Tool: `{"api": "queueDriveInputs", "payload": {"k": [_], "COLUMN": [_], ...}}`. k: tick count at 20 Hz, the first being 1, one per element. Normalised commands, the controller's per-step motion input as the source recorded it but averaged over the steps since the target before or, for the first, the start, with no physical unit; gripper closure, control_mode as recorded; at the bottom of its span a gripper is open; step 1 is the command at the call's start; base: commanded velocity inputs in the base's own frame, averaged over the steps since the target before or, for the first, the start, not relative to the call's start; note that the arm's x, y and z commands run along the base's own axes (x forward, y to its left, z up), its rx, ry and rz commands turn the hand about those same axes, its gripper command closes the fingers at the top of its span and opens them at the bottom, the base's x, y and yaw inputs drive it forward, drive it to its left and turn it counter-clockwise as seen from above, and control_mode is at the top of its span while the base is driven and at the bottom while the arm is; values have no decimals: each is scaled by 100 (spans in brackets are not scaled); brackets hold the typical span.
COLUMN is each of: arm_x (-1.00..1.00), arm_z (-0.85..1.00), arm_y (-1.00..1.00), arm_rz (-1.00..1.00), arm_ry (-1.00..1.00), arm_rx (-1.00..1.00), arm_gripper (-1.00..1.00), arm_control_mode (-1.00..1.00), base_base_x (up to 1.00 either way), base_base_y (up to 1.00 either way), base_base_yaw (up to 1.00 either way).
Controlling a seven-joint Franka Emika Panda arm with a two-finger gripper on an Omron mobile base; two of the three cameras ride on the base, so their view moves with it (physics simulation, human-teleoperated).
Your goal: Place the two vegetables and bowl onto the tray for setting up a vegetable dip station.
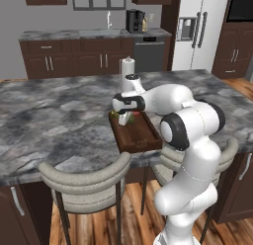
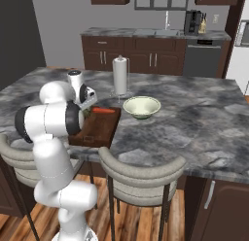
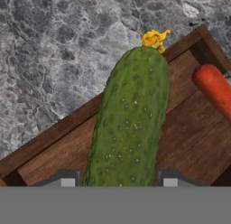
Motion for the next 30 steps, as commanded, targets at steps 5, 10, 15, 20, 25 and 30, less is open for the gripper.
{"api": "queueDriveInputs", "payload": {"k": [5, 10, 15, 20, 25, 30], "arm_x": [7, 6, 9, 22, 10, 11], "arm_z": [0, 0, 0, -4, -7, -6], "arm_y": [-43, -35, -27, -26, -31, -20], "arm_rz": [15, 17, 15, 14, 16, 15], "arm_ry": [0, -2, -2, -5, -5, -4], "arm_rx": [0, 0, 0, 0, 0, 0], "arm_gripper": [100, 100, 100, 100, 100, 100], "arm_control_mode": [-100, -100, -100, -100, -100, -100], "base_base_x": [0, 0, 0, 0, 0, 0], "base_base_y": [0, 0, 0, 0, 0, 0], "base_base_yaw": [0, 0, 0, 0, 0, 0]}}
